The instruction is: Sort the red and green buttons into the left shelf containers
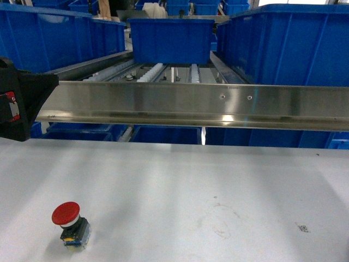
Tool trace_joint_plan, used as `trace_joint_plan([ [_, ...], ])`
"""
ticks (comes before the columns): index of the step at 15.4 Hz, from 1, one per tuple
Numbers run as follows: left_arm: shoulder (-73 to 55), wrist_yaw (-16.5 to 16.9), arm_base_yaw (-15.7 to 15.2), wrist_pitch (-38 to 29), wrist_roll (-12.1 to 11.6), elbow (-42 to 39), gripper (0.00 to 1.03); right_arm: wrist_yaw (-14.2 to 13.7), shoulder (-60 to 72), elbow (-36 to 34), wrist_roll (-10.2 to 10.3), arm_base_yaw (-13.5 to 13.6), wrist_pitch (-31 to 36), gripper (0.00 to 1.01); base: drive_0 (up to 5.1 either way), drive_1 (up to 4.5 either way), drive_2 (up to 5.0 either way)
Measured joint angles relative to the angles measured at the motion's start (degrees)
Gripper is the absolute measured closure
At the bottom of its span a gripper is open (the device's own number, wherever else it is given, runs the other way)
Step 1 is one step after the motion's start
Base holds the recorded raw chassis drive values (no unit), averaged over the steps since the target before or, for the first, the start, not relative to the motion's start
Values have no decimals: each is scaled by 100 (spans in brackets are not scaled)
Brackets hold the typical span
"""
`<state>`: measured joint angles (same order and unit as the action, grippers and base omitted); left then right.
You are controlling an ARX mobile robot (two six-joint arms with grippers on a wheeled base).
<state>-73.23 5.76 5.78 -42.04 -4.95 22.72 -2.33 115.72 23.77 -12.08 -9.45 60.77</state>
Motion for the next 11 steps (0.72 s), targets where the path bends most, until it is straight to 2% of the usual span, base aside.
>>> trace_joint_plan([
  [6, 0, 0, 0, 0, 0, 0, 5, -13, 251, 157, -2, -37, 50, 3, 0, 0, 0],
  [7, 0, 0, 0, 0, 0, 0, 5, -87, 343, 162, -35, -37, 181, 3, 0, 0, 0],
  [8, 0, 2, 2, -2, 0, 0, 5, -271, 407, 166, -151, -37, 188, 3, 0, 0, 0],
  [11, 0, 0, 0, 0, 0, 0, 5, -306, 417, 168, -260, -37, 195, 3, 0, 0, 0],
])
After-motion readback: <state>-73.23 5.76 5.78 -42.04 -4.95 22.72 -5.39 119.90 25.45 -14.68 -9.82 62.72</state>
